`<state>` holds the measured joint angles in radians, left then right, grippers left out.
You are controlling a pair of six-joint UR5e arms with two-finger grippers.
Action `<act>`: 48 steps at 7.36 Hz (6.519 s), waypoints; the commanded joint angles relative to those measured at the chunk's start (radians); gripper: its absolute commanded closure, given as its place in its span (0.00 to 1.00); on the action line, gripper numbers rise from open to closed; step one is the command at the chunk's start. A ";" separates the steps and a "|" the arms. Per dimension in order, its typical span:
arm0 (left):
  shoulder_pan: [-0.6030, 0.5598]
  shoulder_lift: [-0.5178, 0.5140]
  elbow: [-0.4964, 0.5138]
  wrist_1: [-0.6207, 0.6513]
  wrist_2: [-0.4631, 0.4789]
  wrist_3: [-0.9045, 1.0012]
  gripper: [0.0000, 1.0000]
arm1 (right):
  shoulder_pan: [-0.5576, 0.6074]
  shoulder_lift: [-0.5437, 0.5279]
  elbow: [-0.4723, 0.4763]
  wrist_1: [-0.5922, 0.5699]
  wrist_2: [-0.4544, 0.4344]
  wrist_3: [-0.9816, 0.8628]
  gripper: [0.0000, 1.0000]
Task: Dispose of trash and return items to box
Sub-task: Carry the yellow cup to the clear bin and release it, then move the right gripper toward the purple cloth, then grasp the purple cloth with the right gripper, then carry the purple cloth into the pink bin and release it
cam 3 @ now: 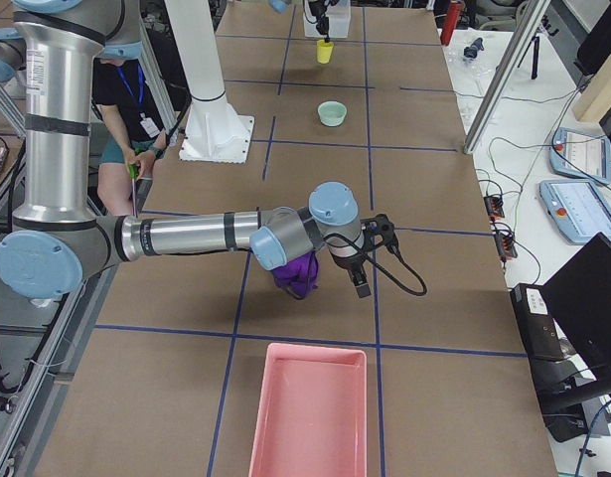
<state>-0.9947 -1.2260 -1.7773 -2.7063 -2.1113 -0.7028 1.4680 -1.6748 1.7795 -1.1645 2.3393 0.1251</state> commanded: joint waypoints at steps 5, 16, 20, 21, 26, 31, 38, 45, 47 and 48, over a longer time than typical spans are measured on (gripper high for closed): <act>-0.715 -0.056 0.121 0.603 -0.340 1.152 1.00 | 0.000 -0.002 -0.005 0.017 0.003 -0.001 0.00; -0.553 -0.035 0.406 0.187 -0.335 0.919 0.94 | -0.008 -0.002 -0.005 0.017 0.003 -0.001 0.00; -0.533 -0.035 0.412 0.128 -0.332 0.918 0.42 | -0.017 0.001 -0.003 0.017 0.003 0.001 0.00; -0.533 -0.036 0.404 0.126 -0.334 0.913 0.41 | -0.018 0.003 -0.002 0.017 0.003 0.001 0.00; -0.536 -0.134 0.207 0.342 -0.334 0.859 0.00 | -0.241 -0.003 0.027 0.285 -0.016 0.388 0.00; -0.535 -0.164 0.200 0.344 -0.335 0.858 0.00 | -0.562 -0.246 0.101 0.301 -0.269 0.364 0.45; -0.536 -0.171 0.197 0.347 -0.338 0.856 0.00 | -0.401 -0.227 0.101 0.261 -0.192 0.024 1.00; -0.536 -0.171 0.184 0.345 -0.338 0.821 0.00 | 0.334 0.049 -0.010 -0.603 -0.181 -1.194 1.00; -0.535 -0.173 0.167 0.347 -0.335 0.780 0.00 | 0.350 0.023 -0.220 -0.481 -0.073 -1.095 0.00; -0.530 -0.187 0.142 0.347 -0.331 0.696 0.00 | 0.350 -0.006 -0.244 -0.407 0.019 -0.926 0.00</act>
<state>-1.5287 -1.4016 -1.6133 -2.3598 -2.4461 0.0671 1.8123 -1.6521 1.6090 -1.6693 2.2529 -0.9576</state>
